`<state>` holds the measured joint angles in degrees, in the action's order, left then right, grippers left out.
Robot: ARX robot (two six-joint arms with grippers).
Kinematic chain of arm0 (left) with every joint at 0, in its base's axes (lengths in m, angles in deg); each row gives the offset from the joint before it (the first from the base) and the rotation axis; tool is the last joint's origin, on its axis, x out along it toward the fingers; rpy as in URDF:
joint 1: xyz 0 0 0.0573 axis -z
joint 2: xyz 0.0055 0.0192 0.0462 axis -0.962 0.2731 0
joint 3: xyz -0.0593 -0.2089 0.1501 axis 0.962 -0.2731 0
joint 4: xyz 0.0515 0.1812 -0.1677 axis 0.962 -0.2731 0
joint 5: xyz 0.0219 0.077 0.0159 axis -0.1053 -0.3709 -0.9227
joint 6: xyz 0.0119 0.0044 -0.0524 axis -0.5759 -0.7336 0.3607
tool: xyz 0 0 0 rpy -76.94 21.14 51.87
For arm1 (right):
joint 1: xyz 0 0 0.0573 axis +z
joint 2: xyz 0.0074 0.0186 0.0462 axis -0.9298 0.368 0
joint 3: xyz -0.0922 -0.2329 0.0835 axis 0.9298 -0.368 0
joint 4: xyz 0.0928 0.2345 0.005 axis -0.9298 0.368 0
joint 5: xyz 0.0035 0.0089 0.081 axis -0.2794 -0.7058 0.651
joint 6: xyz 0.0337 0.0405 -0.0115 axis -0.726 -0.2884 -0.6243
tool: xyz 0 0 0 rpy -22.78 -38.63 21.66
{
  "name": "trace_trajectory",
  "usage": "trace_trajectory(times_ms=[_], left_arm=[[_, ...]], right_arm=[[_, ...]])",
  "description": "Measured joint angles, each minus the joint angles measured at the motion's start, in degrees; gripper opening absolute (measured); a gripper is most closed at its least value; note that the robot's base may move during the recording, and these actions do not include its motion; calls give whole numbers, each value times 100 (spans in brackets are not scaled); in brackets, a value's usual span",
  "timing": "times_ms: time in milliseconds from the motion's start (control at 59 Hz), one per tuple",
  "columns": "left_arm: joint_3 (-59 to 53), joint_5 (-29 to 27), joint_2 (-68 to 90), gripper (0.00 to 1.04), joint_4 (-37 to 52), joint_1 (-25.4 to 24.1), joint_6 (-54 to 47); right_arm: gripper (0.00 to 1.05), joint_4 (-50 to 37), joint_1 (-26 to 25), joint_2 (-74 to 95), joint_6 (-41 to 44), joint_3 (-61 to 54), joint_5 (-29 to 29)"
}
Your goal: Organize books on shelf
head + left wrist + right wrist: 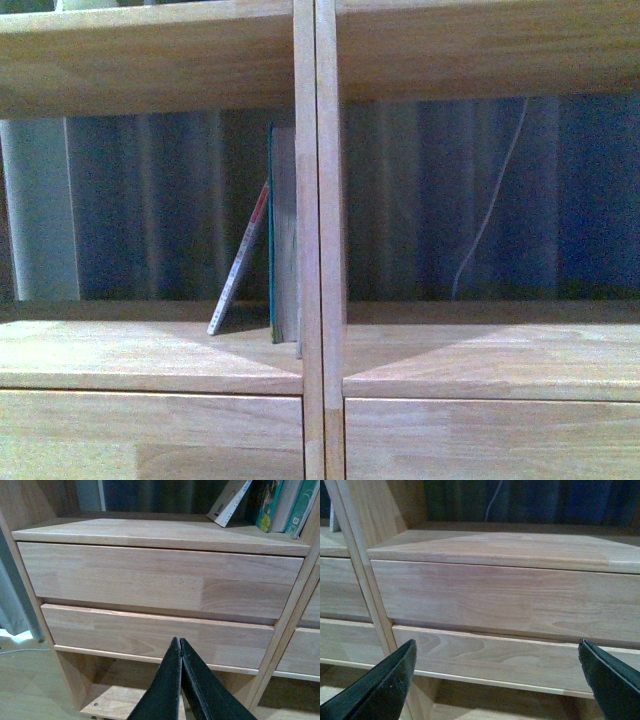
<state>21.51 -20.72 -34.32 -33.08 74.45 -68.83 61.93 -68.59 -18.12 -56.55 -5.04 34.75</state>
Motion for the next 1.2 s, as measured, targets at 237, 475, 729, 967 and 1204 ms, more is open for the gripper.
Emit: trace_trajectory(times_ms=[237, 475, 729, 967, 1204], left_arm=[[0, -2, -2, 25, 0, 0, 13], [0, 0, -2, 69, 0, 0, 13], [0, -2, -2, 97, 0, 0, 13], [0, -2, -2, 97, 0, 0, 13], [0, -2, -2, 97, 0, 0, 13]], right_arm=[[98, 0, 0, 0, 0, 0, 2], [98, 0, 0, 0, 0, 0, 0], [98, 0, 0, 0, 0, 0, 2], [98, 0, 0, 0, 0, 0, 2], [98, 0, 0, 0, 0, 0, 2]])
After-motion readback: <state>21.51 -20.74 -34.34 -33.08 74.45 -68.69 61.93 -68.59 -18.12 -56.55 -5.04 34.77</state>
